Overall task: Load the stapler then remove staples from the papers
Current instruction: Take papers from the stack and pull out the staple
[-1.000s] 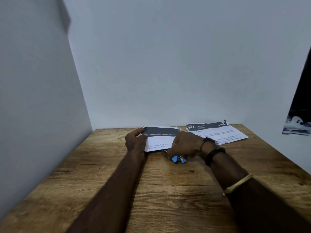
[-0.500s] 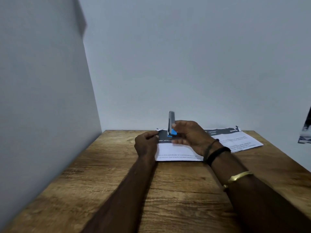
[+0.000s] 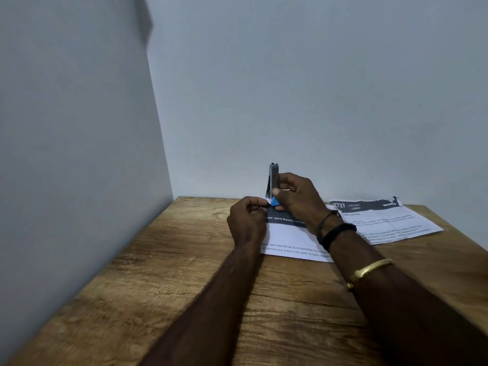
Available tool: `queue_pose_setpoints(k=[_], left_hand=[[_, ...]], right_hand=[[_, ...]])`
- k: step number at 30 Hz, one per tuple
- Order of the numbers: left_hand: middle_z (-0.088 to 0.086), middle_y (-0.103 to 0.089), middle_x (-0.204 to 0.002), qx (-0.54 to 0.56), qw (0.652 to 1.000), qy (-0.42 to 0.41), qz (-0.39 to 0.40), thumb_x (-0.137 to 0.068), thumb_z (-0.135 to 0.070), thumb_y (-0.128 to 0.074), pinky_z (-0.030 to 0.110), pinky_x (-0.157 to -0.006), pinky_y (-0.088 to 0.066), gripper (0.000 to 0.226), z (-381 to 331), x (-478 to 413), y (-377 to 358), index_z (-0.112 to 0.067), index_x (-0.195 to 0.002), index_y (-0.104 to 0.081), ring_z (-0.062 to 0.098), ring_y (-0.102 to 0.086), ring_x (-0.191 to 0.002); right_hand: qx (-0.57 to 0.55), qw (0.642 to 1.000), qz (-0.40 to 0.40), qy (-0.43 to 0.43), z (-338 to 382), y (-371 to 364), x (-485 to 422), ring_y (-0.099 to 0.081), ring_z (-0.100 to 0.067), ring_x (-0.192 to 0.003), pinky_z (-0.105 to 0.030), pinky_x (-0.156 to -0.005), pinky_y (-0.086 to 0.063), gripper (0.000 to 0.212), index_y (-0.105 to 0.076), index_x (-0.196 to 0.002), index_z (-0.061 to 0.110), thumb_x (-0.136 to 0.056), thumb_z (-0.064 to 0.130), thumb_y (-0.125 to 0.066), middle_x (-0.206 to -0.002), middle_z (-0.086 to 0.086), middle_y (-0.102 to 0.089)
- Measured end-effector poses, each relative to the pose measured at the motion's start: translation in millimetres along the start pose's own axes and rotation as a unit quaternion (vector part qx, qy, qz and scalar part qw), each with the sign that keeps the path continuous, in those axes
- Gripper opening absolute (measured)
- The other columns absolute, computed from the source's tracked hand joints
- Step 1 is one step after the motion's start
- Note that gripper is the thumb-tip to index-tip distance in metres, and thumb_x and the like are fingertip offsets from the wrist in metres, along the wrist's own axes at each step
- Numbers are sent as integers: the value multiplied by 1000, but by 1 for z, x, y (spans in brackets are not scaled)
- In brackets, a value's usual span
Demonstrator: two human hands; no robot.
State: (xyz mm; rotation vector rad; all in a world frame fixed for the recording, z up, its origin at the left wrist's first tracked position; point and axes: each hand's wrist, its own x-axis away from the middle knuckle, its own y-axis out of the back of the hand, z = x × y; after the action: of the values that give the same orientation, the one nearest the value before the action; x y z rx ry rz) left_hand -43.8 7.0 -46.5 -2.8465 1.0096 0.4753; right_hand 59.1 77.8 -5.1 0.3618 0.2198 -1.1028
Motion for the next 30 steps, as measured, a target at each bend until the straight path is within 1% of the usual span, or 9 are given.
queue_pose_setpoints(k=[2,5,7,11,15,19,23,27,30], left_hand=[[-4,-78,-83,-4,1000,-6,4,-82,-2,-69,34,-80,-62,26,-1,1,0,-27,-75,-73,13,-74,-82],[-1,-78,-84,-6,1000,-10,12,-83,-1,-70,34,-79,-62,26,-2,3,0,-26,-75,-73,16,-75,-83],[-2,-77,-83,-8,1000,-12,10,-83,-1,-71,27,-73,-60,24,-3,3,1,-24,-76,-72,15,-74,-81],[-12,-71,-77,-17,1000,-17,-4,-80,-6,-77,5,-58,-44,18,-6,4,1,-22,-76,-71,-2,-65,-71],[-8,-72,-81,-26,999,-26,5,-80,-6,-78,5,-59,-45,11,-6,5,0,-16,-81,-73,-2,-64,-72],[-6,-72,-82,-35,999,-30,5,-81,-6,-77,1,-55,-43,8,-6,6,-2,-12,-84,-74,-4,-63,-69],[-7,-72,-80,-32,999,-26,11,-82,-7,-77,3,-52,-42,10,-6,6,-1,-16,-81,-73,-2,-64,-69],[-9,-72,-75,-17,1000,-11,17,-83,-7,-74,4,-52,-44,13,-7,6,-1,-18,-78,-76,1,-66,-67],[-2,-77,-85,-12,1000,0,25,-87,-8,-72,15,-62,-54,10,-7,5,-2,-14,-88,-80,11,-71,-78]], right_hand=[[14,1000,4,2,-2,0,0,-71,-30,-105,-45,-83,-63,27,-66,-123,8,-96,4,-63,-116,-16,-72],[18,1000,0,10,-4,2,-1,-73,-28,-100,-39,-78,-64,25,-68,-120,10,-96,5,-65,-111,-12,-72],[22,1000,1,20,-4,2,-1,-72,-25,-96,-39,-76,-64,23,-68,-116,11,-95,4,-66,-107,-10,-73],[31,999,-23,30,-4,2,-1,-71,-20,-87,-35,-70,-64,21,-68,-112,11,-93,2,-67,-98,-3,-71],[53,997,-52,39,-5,2,-1,-70,-19,-83,-25,-60,-61,21,-69,-114,7,-94,1,-65,-101,-8,-72],[59,995,-71,42,-8,2,-1,-70,-23,-84,-31,-61,-60,20,-69,-112,5,-94,0,-64,-100,-11,-73],[60,993,-96,44,-10,2,0,-72,-29,-88,-32,-59,-60,16,-70,-108,6,-93,1,-66,-96,-11,-72],[44,995,-88,31,-8,2,1,-73,-33,-96,-46,-75,-64,21,-69,-113,3,-91,5,-71,-105,-17,-73],[1,995,-101,24,-2,1,5,-74,-34,-98,-48,-80,-64,23,-69,-113,4,-91,8,-72,-110,-18,-73]])
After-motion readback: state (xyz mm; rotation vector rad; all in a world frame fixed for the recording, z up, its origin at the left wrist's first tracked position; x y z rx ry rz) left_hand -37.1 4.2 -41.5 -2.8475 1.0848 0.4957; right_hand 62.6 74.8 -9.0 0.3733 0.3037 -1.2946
